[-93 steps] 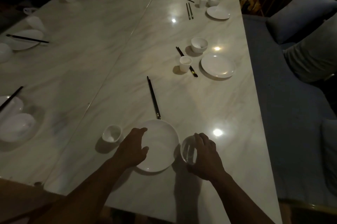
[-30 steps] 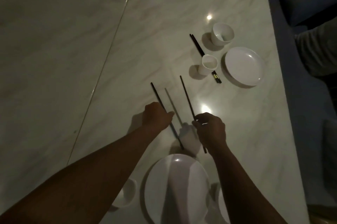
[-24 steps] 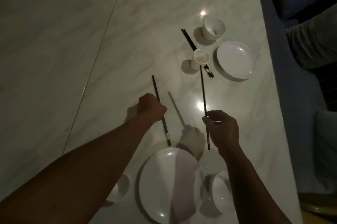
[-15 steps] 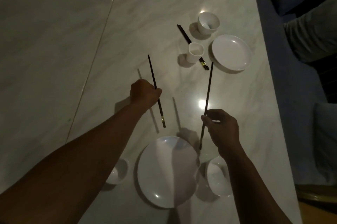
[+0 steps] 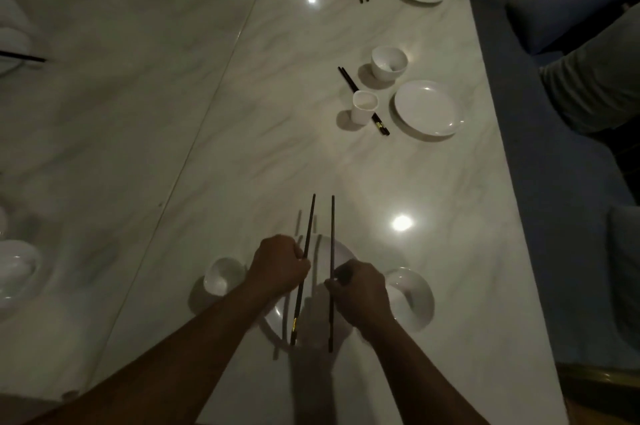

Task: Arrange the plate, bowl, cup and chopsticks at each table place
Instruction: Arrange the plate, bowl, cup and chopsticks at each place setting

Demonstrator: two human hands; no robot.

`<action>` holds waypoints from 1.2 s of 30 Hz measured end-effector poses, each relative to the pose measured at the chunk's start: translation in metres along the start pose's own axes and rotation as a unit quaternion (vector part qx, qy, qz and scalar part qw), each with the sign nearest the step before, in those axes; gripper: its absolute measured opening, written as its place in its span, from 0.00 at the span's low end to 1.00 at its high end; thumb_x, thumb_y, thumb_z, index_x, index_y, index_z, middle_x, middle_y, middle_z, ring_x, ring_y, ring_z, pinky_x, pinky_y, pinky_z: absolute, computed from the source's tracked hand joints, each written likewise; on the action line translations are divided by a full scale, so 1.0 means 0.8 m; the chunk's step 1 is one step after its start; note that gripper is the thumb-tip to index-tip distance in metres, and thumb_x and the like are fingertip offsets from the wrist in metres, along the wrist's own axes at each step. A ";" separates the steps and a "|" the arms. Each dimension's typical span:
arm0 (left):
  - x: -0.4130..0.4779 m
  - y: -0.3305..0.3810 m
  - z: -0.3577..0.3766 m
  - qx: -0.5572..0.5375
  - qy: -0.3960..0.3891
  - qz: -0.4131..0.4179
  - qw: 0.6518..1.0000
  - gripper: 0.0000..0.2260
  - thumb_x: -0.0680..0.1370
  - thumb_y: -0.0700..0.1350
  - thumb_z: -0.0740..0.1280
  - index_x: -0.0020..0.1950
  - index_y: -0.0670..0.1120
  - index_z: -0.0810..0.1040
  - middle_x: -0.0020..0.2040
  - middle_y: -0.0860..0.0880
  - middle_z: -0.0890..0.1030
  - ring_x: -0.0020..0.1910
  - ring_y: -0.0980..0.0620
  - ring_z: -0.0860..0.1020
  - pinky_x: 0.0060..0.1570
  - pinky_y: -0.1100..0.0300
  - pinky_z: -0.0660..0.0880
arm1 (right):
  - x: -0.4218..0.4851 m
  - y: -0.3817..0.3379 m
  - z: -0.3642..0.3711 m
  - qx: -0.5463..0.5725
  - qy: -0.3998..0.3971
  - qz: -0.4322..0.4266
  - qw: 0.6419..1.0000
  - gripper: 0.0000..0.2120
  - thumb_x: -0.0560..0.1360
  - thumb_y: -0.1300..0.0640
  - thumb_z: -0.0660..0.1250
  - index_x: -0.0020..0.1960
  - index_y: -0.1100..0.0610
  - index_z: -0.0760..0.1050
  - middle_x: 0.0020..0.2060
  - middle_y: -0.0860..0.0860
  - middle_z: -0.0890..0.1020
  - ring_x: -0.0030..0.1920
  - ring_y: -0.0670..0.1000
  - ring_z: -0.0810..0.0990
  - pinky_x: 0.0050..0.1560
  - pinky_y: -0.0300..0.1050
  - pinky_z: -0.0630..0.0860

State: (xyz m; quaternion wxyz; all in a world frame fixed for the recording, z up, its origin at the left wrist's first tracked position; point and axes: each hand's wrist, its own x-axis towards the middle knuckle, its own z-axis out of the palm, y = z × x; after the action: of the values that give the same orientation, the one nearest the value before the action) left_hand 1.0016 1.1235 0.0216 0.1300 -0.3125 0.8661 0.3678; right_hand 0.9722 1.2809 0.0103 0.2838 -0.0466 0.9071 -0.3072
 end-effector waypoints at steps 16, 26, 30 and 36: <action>-0.026 -0.015 0.043 -0.001 0.053 -0.019 0.998 0.05 0.73 0.47 0.73 0.44 0.46 0.83 0.43 0.50 0.84 0.38 0.57 0.77 0.41 0.62 0.73 | -0.017 0.034 0.020 -0.042 0.001 -0.004 0.999 0.10 0.76 0.55 0.70 0.55 0.57 0.80 0.50 0.51 0.84 0.48 0.47 0.82 0.47 0.35 0.75; -0.020 -0.030 0.024 -0.012 0.069 -0.024 0.997 0.15 0.72 0.52 0.71 0.55 0.47 0.81 0.51 0.49 0.84 0.49 0.52 0.81 0.51 0.58 0.77 | -0.004 0.016 0.033 -0.033 -0.014 -0.007 0.999 0.08 0.77 0.53 0.69 0.55 0.55 0.79 0.48 0.50 0.84 0.46 0.47 0.82 0.42 0.36 0.76; -0.019 -0.032 0.015 -0.025 0.067 -0.008 0.997 0.15 0.73 0.49 0.70 0.57 0.45 0.81 0.53 0.48 0.84 0.51 0.51 0.81 0.55 0.55 0.78 | 0.000 0.009 0.040 -0.042 -0.014 -0.012 0.999 0.08 0.77 0.52 0.69 0.53 0.55 0.81 0.46 0.50 0.84 0.45 0.47 0.82 0.43 0.38 0.77; -0.011 -0.032 -0.002 -0.043 0.098 0.041 0.993 0.12 0.74 0.46 0.68 0.57 0.45 0.80 0.49 0.48 0.84 0.47 0.52 0.81 0.51 0.57 0.79 | 0.000 0.008 0.046 -0.037 -0.012 -0.027 0.999 0.08 0.78 0.56 0.68 0.55 0.57 0.81 0.49 0.51 0.84 0.47 0.47 0.82 0.48 0.38 0.75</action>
State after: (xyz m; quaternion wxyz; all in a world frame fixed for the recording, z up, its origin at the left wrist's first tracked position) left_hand 1.0247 1.1121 0.0126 0.0160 -0.3165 0.8700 0.3778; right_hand 0.9930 1.2667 -0.0172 0.2839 -0.0852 0.9128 -0.2808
